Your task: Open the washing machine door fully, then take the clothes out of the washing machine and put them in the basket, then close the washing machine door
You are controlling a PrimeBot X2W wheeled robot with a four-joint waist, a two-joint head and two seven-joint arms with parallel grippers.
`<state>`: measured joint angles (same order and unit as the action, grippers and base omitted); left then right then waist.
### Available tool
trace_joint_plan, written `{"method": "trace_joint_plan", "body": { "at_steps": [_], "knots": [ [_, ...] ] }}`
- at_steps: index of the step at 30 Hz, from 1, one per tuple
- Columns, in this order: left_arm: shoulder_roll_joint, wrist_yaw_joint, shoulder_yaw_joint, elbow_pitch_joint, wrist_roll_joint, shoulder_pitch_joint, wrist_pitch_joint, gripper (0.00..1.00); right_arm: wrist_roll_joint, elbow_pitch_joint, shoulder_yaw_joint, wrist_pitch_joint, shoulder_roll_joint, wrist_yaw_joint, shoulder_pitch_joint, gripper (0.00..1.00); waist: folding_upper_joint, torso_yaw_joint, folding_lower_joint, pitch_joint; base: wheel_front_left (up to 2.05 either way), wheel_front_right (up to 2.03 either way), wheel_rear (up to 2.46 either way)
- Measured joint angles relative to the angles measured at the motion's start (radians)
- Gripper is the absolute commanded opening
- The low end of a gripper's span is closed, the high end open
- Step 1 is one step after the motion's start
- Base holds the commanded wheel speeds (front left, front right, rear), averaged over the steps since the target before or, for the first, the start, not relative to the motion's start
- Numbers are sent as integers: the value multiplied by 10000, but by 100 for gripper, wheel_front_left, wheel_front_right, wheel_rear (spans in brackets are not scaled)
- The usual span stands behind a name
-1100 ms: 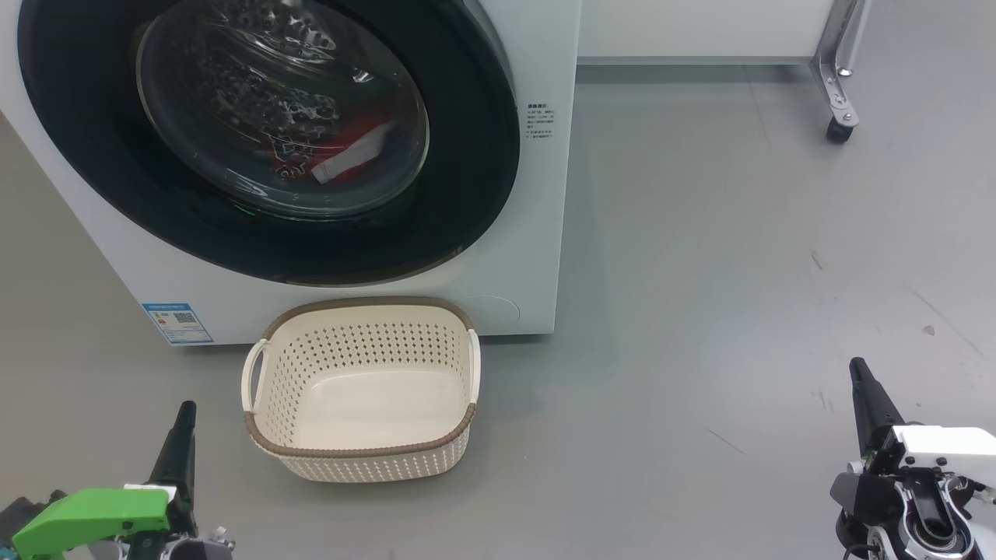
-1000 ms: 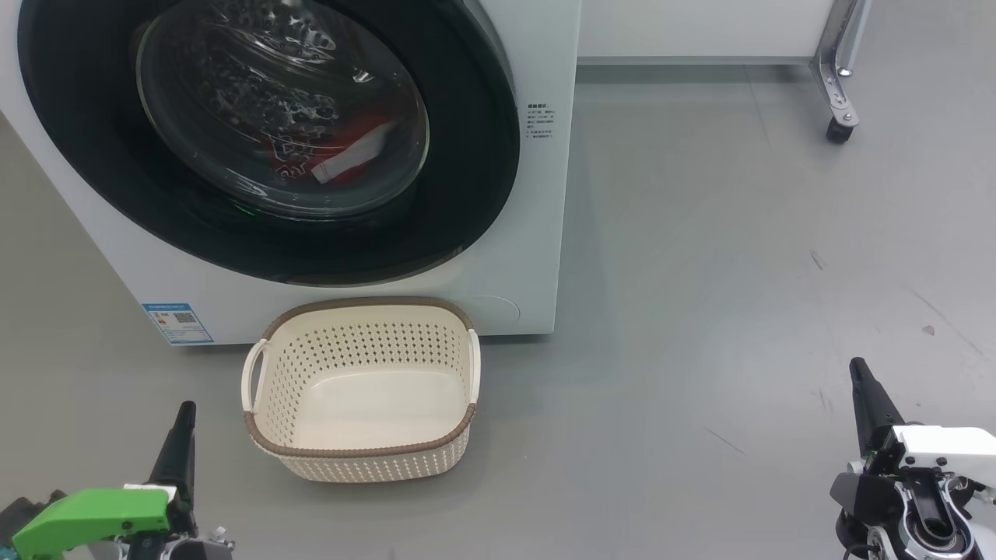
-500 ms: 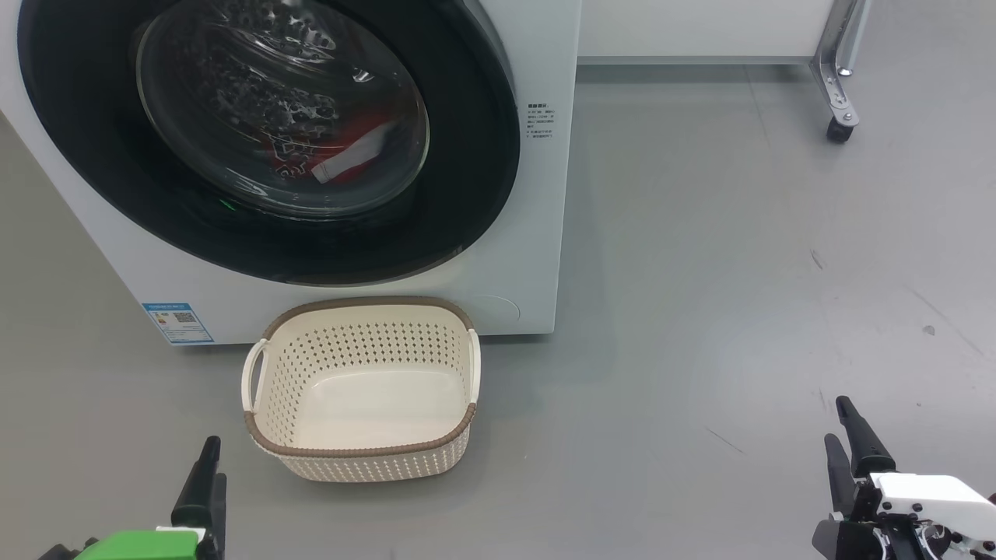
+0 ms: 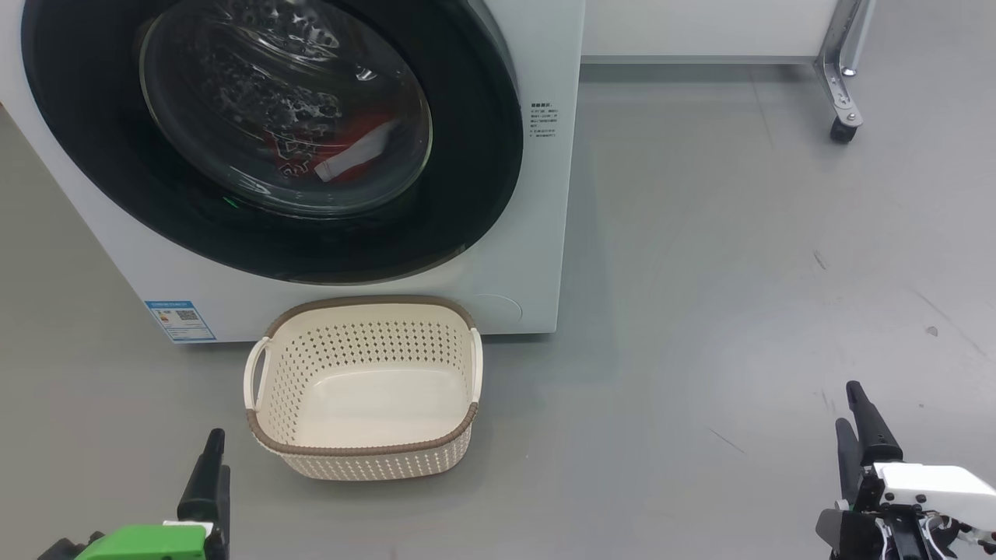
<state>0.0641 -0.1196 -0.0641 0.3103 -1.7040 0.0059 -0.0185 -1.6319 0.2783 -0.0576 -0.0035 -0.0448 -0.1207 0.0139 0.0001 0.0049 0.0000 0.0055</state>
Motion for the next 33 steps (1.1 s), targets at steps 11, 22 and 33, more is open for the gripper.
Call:
{"method": "trace_joint_plan", "body": {
  "at_steps": [11,22,33],
  "knots": [
    [-29,0,-12,-15,128,-121,-286,100,598,-479,-6,-330,4,0,0,100,0,62,0,11,0,0,0],
    [-84,0,324,-451,1294,-370,-593,100,1455,-1103,-121,-633,10,0,-2,100,0,138,0,1,0,0,0],
    [-111,-2,395,-782,2677,-386,-899,100,2957,-1638,-10,-991,33,105,12,100,0,219,0,24,0,0,0]
  ]
}}
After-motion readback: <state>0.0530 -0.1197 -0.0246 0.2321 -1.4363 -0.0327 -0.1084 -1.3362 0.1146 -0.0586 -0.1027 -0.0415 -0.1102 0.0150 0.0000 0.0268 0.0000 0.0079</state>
